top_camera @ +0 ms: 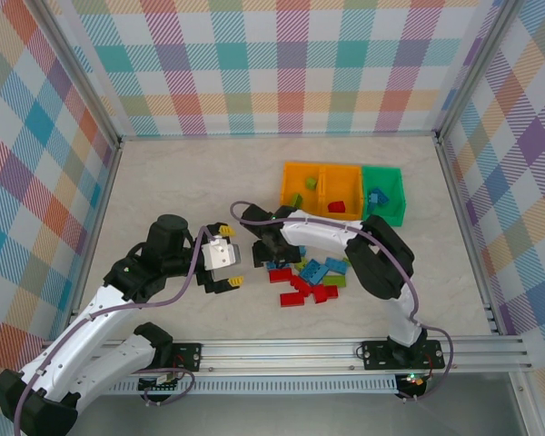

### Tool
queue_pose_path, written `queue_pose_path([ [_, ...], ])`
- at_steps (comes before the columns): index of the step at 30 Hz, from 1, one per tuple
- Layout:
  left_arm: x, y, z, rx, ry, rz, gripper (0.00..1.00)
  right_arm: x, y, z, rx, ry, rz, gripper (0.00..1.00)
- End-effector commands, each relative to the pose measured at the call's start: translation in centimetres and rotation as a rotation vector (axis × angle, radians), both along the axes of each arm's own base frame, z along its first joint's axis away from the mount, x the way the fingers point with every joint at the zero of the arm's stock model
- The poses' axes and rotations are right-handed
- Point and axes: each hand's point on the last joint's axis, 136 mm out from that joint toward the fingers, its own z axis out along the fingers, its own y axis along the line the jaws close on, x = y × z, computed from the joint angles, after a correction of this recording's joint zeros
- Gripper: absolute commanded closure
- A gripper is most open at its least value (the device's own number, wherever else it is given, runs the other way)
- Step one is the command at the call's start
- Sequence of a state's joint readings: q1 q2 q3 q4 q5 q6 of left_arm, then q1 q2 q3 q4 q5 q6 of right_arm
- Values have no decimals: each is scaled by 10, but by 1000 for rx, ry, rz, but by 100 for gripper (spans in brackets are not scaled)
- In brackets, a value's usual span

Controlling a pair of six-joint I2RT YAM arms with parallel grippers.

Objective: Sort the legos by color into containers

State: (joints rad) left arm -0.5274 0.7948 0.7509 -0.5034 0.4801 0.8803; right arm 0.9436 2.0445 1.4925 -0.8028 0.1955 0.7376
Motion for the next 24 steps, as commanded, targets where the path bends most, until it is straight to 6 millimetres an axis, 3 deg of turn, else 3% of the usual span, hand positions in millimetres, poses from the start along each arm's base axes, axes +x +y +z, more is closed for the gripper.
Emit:
queue_pose_path([
  [1, -2, -1, 12, -20, -21, -20, 0, -11, -21, -22, -137, 40, 13, 29],
  [6, -5, -2, 11, -22, -12, -37, 0, -8, -20, -18, -113, 10, 9, 42],
  [9, -7, -3, 10, -23, -15, -52, 0, -7, -11, -2, -37, -13, 13, 49],
  [12, -10, -4, 12, -38, -26, -70, 0, -3, -5, 28, 64, -65, 16, 51],
  [16, -15, -8, 16, -65, -22, -101, 0, 17, -12, 81, 191, -180, -3, 53],
  [18, -14, -10, 18, -82, -16, -97, 0, 33, -25, 104, 248, -247, -31, 53],
  [21, 1, -11, 28, -140, -10, -8, 0, 62, -61, 129, 297, -333, -112, 54],
  [24, 23, -6, 40, -199, -1, 137, 0, 94, -119, 145, 276, -418, -223, 54],
])
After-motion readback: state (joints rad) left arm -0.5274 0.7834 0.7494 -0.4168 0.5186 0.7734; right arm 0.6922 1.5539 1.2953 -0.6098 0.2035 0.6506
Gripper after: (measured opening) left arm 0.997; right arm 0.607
